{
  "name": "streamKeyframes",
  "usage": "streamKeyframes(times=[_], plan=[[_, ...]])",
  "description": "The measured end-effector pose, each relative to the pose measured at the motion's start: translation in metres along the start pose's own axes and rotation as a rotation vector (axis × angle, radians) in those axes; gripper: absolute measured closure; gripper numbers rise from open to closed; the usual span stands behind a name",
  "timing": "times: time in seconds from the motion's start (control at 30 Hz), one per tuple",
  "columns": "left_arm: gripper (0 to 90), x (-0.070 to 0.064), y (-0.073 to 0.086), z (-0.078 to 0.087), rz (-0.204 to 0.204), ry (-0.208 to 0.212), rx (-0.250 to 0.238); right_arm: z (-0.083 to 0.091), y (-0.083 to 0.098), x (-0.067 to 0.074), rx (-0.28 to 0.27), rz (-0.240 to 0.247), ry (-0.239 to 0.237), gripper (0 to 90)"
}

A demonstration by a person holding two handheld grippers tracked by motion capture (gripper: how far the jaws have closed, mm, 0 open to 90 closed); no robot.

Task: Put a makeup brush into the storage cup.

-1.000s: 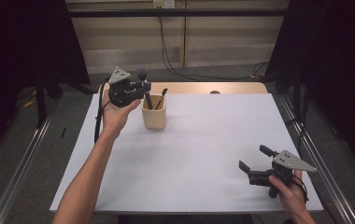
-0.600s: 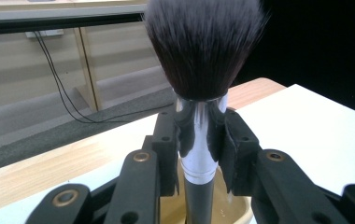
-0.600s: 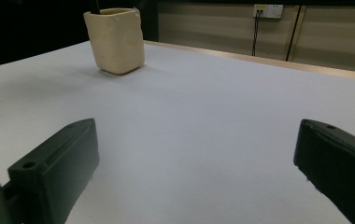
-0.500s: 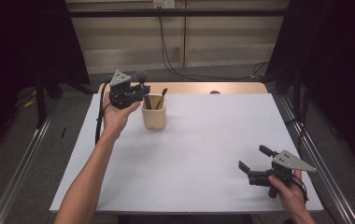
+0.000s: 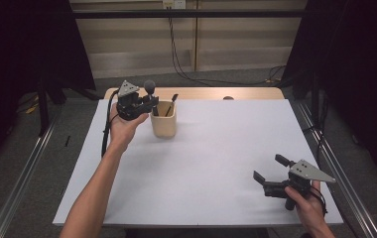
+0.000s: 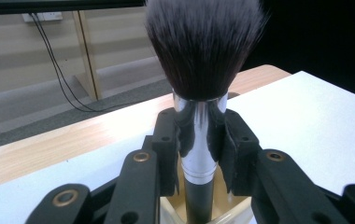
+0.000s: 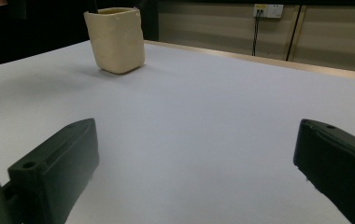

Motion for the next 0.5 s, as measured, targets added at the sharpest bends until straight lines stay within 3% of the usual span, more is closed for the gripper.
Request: streamKeyframes(times=[0.5], plan=[[70.4,-0.001,0.021,-0.007,-0.002,0.004,0.020,-0.001,0.000,0.001,0.000,0.001,-0.002,0.0]])
Point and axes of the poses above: each handheld gripper's, and its own axes: z roughly backward along the jaws, y roughly out of its underside, x roughly to its left, the point moved 9 cm from there along -z, roughly forward along the jaws, and after that the axes turned 8 degrees about -y, right-handed, at the moved point
